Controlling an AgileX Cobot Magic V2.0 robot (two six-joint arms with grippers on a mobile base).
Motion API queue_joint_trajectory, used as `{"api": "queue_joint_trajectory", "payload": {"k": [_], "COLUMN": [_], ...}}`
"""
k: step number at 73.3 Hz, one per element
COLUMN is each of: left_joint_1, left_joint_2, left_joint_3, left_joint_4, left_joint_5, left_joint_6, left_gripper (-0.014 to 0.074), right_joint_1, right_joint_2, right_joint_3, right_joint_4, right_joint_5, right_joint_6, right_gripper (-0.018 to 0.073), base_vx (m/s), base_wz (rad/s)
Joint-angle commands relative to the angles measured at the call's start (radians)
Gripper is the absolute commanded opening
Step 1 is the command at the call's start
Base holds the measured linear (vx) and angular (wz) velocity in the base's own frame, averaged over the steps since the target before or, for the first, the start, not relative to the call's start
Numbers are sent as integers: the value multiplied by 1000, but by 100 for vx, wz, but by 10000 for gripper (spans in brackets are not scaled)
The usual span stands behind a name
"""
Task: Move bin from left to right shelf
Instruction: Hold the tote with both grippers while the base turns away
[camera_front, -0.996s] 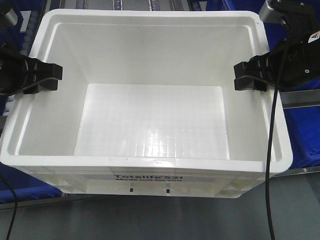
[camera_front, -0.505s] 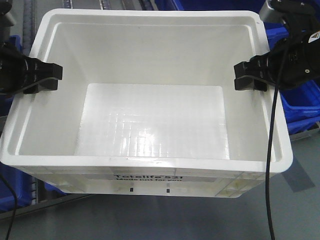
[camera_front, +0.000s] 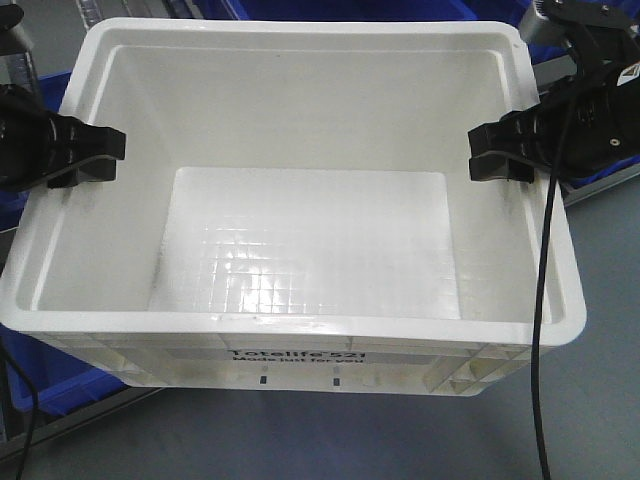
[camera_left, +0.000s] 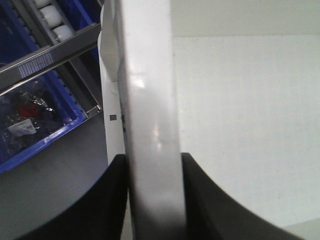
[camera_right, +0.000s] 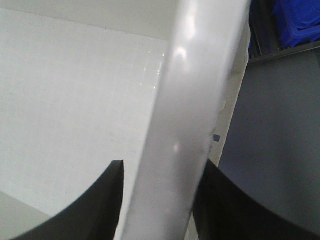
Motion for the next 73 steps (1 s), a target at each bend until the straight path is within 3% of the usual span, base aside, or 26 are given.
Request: {"api": "queue_joint_trajectory", "payload": {"k": [1, 40, 73], "left_joint_1": [-3, -3, -3], "left_joint_2": [-46, -46, -46], "left_joint_3": [-40, -40, -40], "left_joint_4": [-27, -27, -27], "left_joint_5": [-92, -91, -91], "left_joint_6": [38, 38, 38], "left_gripper": [2, 2, 2], "right_joint_1": [-5, -5, -5], "right_joint_2": [-42, -42, -42], "right_joint_3": [-37, -37, -37], "right_joint_4": [-1, -1, -1], "right_joint_5": [-73, -73, -73], "right_joint_6": [-41, -41, -41], "right_gripper": [-5, -5, -5], "base_vx": [-5, -2, 6], "base_wz": [-36, -37, -57]}}
